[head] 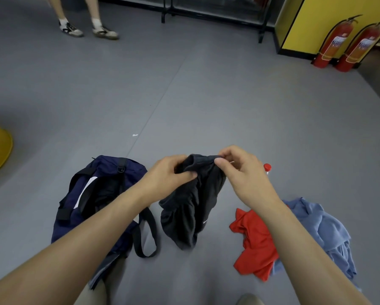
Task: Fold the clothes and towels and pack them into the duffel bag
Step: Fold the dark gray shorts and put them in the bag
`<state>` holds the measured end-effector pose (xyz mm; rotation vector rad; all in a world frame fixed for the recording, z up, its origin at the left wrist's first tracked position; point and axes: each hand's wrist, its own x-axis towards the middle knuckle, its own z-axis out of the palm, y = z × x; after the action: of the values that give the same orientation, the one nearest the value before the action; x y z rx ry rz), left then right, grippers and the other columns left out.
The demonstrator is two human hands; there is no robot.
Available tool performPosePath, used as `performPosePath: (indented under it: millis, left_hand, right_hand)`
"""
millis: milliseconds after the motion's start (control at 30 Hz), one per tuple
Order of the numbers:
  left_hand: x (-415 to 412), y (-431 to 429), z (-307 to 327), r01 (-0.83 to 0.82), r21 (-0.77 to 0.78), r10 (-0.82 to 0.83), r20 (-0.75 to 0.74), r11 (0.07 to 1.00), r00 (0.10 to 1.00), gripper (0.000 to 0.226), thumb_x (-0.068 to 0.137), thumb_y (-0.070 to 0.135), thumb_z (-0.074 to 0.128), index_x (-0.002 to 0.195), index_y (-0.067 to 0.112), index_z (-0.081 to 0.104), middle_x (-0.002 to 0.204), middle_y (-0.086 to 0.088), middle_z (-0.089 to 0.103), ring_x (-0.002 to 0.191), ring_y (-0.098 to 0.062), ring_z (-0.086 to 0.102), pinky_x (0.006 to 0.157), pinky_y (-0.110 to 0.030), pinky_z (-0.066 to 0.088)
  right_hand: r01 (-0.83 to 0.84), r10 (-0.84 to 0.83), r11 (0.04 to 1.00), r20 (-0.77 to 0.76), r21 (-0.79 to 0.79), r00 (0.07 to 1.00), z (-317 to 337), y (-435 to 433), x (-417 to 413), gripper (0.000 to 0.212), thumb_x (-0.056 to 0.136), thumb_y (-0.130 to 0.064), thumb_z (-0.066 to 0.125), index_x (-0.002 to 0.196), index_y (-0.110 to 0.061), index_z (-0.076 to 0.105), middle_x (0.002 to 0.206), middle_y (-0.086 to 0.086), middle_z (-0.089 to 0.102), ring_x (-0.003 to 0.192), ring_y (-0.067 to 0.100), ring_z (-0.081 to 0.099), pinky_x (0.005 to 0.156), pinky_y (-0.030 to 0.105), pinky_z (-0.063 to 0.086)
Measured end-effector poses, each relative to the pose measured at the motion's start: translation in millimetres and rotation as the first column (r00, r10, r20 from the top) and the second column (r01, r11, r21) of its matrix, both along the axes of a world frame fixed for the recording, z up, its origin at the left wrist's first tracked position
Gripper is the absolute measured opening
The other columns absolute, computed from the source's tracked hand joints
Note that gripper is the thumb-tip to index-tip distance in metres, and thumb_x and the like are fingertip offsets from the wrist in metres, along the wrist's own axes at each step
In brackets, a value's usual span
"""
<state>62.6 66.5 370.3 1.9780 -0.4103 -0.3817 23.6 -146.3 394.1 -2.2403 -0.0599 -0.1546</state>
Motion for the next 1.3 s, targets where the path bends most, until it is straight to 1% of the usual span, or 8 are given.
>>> performPosePath:
  millis: [100, 233, 400, 567, 667, 833, 1000, 1300]
  left_hand:
    - [-2.0, -4.8, 1.3, -0.003, 0.059, -0.004, 0.110, 0.998, 0.994, 0.009, 0.096, 0.025, 0.059, 0.102, 0.029, 0.064, 0.092, 0.009, 0.072, 0.090, -0.011, 0.068, 0.083, -0.040, 0.055]
    - [-14.2, -14.6, -0.7, 0.131, 0.311, -0.204, 0.213, 0.941, 0.955, 0.018, 0.099, 0.020, 0.043, 0.111, 0.033, 0.040, 0.090, 0.013, 0.064, 0.086, -0.016, 0.060, 0.071, -0.029, 0.045]
    - [-14.9, -14.0, -3.8, 0.139, 0.429, -0.262, 0.242, 0.892, 0.934, 0.004, 0.102, 0.026, 0.036, 0.104, 0.028, 0.033, 0.081, 0.002, 0.061, 0.079, -0.026, 0.058, 0.076, -0.049, 0.050]
    - [-12.9, -11.8, -3.3, 0.085, 0.395, -0.205, 0.273, 0.915, 0.940, 0.022, 0.097, 0.051, 0.051, 0.101, 0.033, 0.040, 0.073, 0.009, 0.059, 0.073, -0.013, 0.057, 0.065, -0.034, 0.047]
    - [-11.9, -7.9, -4.0, 0.108, 0.450, -0.203, 0.169, 0.887, 0.965, 0.030, 0.089, 0.052, 0.064, 0.100, 0.030, 0.046, 0.078, 0.008, 0.061, 0.075, -0.011, 0.058, 0.065, -0.030, 0.049]
    - [-13.0, -7.5, -2.9, 0.175, 0.498, -0.261, 0.108, 0.849, 0.959, 0.014, 0.103, 0.030, 0.045, 0.097, 0.018, 0.049, 0.089, -0.002, 0.064, 0.086, -0.026, 0.059, 0.079, -0.042, 0.049]
    - [-19.6, -13.8, -6.3, 0.241, 0.511, -0.306, 0.047, 0.825, 0.951, 0.015, 0.105, 0.026, 0.035, 0.102, 0.021, 0.049, 0.090, 0.001, 0.061, 0.087, -0.024, 0.058, 0.081, -0.042, 0.049]
    - [-14.5, -7.7, -12.8, 0.160, 0.431, -0.249, 0.159, 0.888, 0.955, 0.020, 0.093, 0.053, 0.058, 0.095, 0.037, 0.046, 0.074, 0.008, 0.061, 0.071, -0.009, 0.059, 0.066, -0.030, 0.050]
  right_hand:
    - [-0.087, 0.042, 0.974, -0.212, -0.209, 0.976, -7.4, -4.4, -3.0, 0.007, 0.085, -0.035, 0.063, 0.088, -0.036, 0.057, 0.091, -0.027, 0.066, 0.086, -0.007, 0.063, 0.070, 0.015, 0.039]
    - [-0.230, 0.180, 0.963, -0.293, -0.144, 0.939, -5.1, 8.9, -6.5, 0.046, 0.074, -0.055, 0.062, 0.117, -0.047, 0.049, 0.112, -0.030, 0.058, 0.103, -0.007, 0.059, 0.091, 0.027, 0.048]
    - [-0.198, 0.131, 0.914, -0.205, -0.353, 0.970, -0.8, 9.9, -4.1, 0.036, 0.081, -0.059, 0.062, 0.113, -0.042, 0.061, 0.084, -0.026, 0.061, 0.087, -0.001, 0.060, 0.073, 0.019, 0.042]
    - [-0.062, 0.060, 0.911, -0.018, -0.407, 0.998, -0.2, 10.6, -5.0, 0.013, 0.094, -0.036, 0.053, 0.101, -0.037, 0.065, 0.067, -0.025, 0.056, 0.081, 0.005, 0.057, 0.060, 0.008, 0.026]
    - [-0.018, 0.024, 0.928, 0.012, -0.371, 1.000, -0.3, 8.4, -6.4, 0.011, 0.095, -0.033, 0.053, 0.099, -0.034, 0.063, 0.072, -0.023, 0.058, 0.079, 0.007, 0.058, 0.061, 0.011, 0.027]
    - [-0.067, 0.019, 0.922, -0.130, -0.380, 0.991, -5.6, -0.7, -4.6, 0.007, 0.090, -0.029, 0.056, 0.092, -0.035, 0.055, 0.067, -0.021, 0.056, 0.070, -0.003, 0.053, 0.059, 0.022, 0.028]
    - [-0.279, 0.159, 0.902, -0.349, -0.329, 0.924, -9.9, 10.7, -8.4, 0.040, 0.081, -0.042, 0.070, 0.115, -0.042, 0.048, 0.102, -0.015, 0.064, 0.092, 0.013, 0.060, 0.078, 0.033, 0.050]
    - [-0.111, 0.095, 0.883, -0.058, -0.456, 0.994, -0.9, 0.1, -8.8, 0.014, 0.091, -0.049, 0.056, 0.088, -0.036, 0.059, 0.070, -0.018, 0.061, 0.071, 0.002, 0.053, 0.055, 0.021, 0.025]
